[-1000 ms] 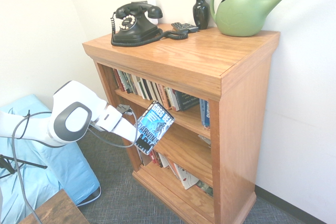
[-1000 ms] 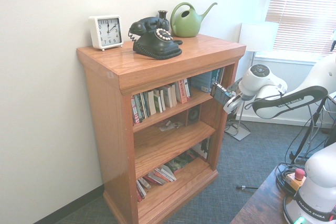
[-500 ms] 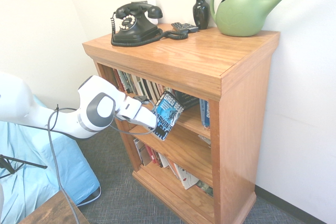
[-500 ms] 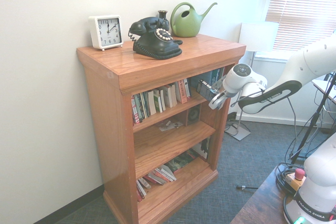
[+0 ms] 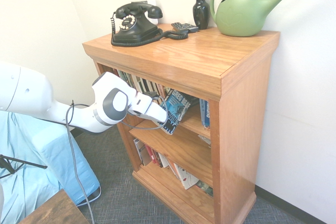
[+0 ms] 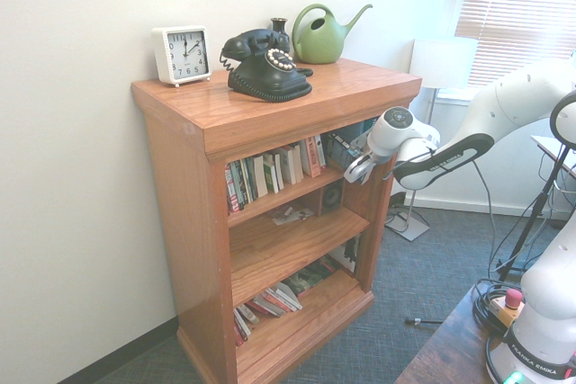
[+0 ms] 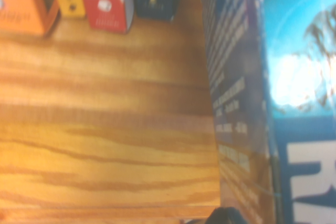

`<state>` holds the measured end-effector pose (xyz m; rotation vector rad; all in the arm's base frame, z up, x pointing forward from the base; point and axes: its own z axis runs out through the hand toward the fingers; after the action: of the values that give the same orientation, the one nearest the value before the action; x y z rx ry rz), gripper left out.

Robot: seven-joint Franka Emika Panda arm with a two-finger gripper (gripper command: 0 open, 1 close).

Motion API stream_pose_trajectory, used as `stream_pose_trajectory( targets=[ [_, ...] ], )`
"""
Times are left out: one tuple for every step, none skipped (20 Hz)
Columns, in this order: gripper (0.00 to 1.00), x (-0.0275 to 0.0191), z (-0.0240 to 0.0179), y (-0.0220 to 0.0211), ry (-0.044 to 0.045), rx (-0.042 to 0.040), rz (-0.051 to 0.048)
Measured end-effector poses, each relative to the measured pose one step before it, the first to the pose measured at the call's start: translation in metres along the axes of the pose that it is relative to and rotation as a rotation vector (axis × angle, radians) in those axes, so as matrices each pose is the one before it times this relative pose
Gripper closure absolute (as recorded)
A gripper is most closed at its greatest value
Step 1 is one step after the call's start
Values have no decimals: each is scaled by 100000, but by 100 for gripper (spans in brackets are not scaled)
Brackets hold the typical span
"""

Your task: Shelf the books

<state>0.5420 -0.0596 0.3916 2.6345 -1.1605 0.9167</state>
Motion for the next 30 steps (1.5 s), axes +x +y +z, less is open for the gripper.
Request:
stream_pose_trajectory(
  targets=[
    [100,145,56,-89,-397,226,1091],
    [100,132,34,-157,-417,339,1023],
    [100,171,8,-255,-452,532,993],
    [100,162,-34,-375,-550,754,954],
    [100,52,-54,-495,-676,888,844],
    [100,99,-127,-537,-455,1045,538],
    [100,112,-113,-503,-391,953,359],
    [100,204,-70,-373,-197,749,236],
    [100,307,17,-270,-91,455,256],
    [100,255,109,-80,-22,132,109],
    [100,122,243,50,-300,-210,361],
    [100,165,178,82,-191,-121,172],
    [100,323,189,73,-47,-76,22],
    [100,302,220,71,-1,-150,-132],
    [100,354,210,58,132,-127,40],
    [100,266,201,-19,48,-111,-4],
    [100,77,219,-78,-162,-57,-51],
    [100,-106,226,-107,-321,-15,-239],
    [100,-72,9,-97,64,59,-474],
    [100,-62,9,-40,180,-50,-625],
    [100,-73,20,-28,376,-145,-816],
    [100,-95,7,-57,364,-103,-594],
    [100,-77,36,-27,294,-132,-500],
    [100,-81,71,-8,274,-177,-276],
    [100,-72,87,-3,265,-180,-190],
    [100,-75,103,-17,324,-170,-147],
    [100,-62,122,-23,291,-181,36],
    [100,-18,142,-40,234,-125,42],
    [100,21,28,-33,98,-77,2],
    [100,30,29,-24,32,-110,-31]
  ],
)
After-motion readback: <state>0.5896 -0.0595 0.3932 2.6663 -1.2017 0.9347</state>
